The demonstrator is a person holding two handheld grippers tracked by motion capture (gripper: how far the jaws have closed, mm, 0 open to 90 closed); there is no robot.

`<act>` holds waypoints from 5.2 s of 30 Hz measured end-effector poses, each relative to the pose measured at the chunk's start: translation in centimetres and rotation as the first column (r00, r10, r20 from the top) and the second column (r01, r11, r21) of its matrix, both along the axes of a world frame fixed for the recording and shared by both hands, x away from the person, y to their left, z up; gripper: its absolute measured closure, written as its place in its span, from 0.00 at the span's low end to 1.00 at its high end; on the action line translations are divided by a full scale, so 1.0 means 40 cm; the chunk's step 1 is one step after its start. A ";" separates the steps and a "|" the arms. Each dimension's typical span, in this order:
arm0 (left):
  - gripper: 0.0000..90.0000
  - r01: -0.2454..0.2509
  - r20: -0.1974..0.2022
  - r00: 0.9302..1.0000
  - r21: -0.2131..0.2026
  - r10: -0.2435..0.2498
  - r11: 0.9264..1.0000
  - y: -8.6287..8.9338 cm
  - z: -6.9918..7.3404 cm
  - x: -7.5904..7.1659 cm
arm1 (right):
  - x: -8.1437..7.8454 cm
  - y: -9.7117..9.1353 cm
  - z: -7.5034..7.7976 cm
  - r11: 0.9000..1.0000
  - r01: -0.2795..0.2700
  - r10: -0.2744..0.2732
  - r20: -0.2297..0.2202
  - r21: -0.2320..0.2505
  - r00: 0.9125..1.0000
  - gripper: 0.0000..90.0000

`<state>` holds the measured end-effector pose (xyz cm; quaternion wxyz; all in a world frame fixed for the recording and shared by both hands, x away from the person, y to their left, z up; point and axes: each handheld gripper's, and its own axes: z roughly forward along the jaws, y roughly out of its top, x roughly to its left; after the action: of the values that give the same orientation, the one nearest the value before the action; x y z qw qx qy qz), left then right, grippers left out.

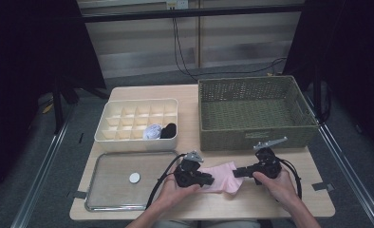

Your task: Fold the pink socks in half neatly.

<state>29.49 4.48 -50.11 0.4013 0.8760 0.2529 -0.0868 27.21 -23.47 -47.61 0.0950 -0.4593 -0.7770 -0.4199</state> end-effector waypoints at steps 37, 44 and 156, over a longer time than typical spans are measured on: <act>0.72 -0.032 0.036 0.999 -0.043 0.033 0.999 0.054 0.083 0.012 | -0.006 0.028 0.067 0.999 -0.054 0.054 0.038 0.004 0.998 0.92; 0.67 -0.069 0.020 0.997 -0.023 0.070 0.997 0.135 0.062 0.004 | 0.000 0.045 0.057 0.998 -0.054 0.054 0.026 -0.019 0.998 0.92; 0.87 0.001 0.075 0.997 0.033 -0.004 0.999 0.017 0.026 0.026 | -0.004 0.104 -0.032 0.997 -0.004 0.003 -0.015 -0.080 1.000 0.76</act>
<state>30.52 5.18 -49.08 0.3959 0.8856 0.2378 -0.0500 27.03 -19.31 -48.87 0.0831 -0.4645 -0.7934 -0.3846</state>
